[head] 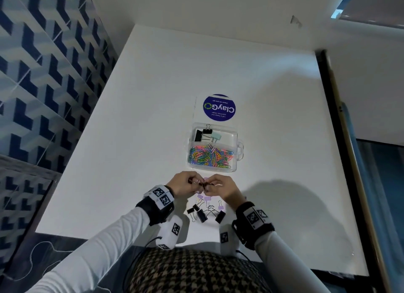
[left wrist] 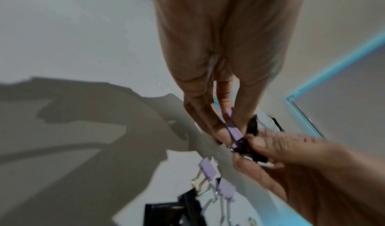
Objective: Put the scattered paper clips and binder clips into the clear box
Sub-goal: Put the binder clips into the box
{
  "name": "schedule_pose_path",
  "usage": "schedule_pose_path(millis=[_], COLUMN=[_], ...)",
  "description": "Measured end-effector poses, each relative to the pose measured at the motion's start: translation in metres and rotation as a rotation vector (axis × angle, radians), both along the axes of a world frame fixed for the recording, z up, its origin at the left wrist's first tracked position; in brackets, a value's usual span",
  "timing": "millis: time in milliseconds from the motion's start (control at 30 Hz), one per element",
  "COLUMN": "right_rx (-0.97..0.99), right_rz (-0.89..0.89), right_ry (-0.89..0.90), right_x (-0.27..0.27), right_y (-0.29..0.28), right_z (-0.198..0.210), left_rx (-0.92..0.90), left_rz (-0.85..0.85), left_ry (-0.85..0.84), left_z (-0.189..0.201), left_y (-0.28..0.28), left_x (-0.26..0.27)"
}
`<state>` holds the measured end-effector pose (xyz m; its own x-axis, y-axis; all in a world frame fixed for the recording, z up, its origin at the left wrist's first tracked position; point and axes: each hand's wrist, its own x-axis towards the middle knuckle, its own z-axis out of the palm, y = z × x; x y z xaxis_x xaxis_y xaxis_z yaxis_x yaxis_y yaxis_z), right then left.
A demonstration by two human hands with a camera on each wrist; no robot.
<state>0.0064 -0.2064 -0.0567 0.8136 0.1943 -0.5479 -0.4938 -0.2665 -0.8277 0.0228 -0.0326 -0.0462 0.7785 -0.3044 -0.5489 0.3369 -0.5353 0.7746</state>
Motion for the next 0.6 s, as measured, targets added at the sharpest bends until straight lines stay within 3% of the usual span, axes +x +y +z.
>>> schedule_pose_path(millis=[233,433,600], right_rx=[0.435,0.481,0.483], right_rz=[-0.159,-0.182,-0.163], right_ry=[0.169,0.202,0.147], right_x=[0.003,0.009,0.039], right_y=[-0.016,-0.010,-0.017], right_z=[0.013,0.018,0.048], left_rx=[-0.263,-0.282,-0.265], left_rz=[0.097,0.063,0.020], left_ry=[0.115,0.098,-0.011], left_z=[0.011,0.018,0.047], left_y=[0.008,0.004,-0.001], left_x=[0.003,0.010,0.041])
